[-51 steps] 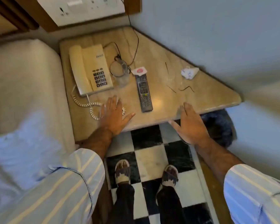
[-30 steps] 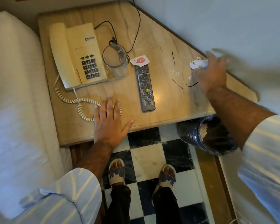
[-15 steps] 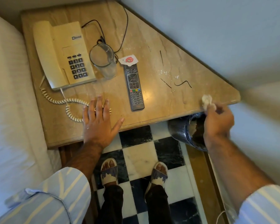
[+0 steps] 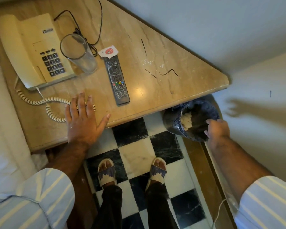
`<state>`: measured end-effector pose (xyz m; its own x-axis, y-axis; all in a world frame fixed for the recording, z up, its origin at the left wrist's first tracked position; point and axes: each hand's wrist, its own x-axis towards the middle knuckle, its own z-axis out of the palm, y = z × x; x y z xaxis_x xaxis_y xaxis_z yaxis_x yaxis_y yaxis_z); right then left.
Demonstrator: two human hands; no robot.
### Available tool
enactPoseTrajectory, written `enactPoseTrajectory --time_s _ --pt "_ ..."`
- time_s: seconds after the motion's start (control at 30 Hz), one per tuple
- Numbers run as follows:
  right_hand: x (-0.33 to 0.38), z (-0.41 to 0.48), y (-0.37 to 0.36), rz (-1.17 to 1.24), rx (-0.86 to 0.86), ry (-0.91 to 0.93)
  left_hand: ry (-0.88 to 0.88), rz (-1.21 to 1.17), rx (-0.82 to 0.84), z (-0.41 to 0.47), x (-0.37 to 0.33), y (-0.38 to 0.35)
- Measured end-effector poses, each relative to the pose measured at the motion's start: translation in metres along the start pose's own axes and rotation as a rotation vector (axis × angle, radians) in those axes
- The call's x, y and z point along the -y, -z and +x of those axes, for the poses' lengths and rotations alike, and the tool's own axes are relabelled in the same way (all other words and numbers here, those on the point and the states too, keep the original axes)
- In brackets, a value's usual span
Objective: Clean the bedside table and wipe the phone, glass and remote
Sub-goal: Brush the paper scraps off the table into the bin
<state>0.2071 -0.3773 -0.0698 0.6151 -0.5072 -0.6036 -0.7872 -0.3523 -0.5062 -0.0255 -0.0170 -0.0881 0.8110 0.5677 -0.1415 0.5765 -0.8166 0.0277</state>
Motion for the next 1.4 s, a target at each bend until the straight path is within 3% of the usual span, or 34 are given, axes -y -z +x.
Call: enactPoseTrajectory --time_s 0.17,0.3,0.43,0.5,0.73,0.97,1.07,1.27,1.4 --pt "0.041 -0.039 -0.019 -0.005 -0.069 0.34 0.021 -0.007 0.035 0.0 -0.002 0.005" --pt "0.088 -0.083 -0.062 0.019 0.136 0.528 0.013 0.004 0.032 0.0 -0.002 0.004" --pt "0.131 -0.131 -0.126 -0.192 0.383 0.799 0.007 0.024 0.013 0.001 0.001 -0.003" --pt "0.146 -0.149 -0.161 -0.255 0.486 0.842 0.006 0.031 0.006 0.001 0.003 -0.006" --pt "0.179 -0.158 -0.243 -0.49 0.443 0.733 0.003 0.017 -0.02 -0.001 0.004 -0.009" --pt "0.178 -0.156 -0.263 -0.473 0.484 0.73 0.001 0.0 -0.024 -0.002 0.003 -0.007" --pt "0.175 -0.156 -0.263 -0.337 0.513 0.674 0.002 0.0 -0.019 -0.002 0.003 -0.007" --pt "0.174 -0.143 -0.202 -0.002 0.411 0.641 0.002 0.006 -0.014 -0.001 0.003 -0.009" --pt "0.119 -0.102 -0.111 0.129 0.25 0.506 0.0 0.001 -0.008 0.0 0.003 -0.011"
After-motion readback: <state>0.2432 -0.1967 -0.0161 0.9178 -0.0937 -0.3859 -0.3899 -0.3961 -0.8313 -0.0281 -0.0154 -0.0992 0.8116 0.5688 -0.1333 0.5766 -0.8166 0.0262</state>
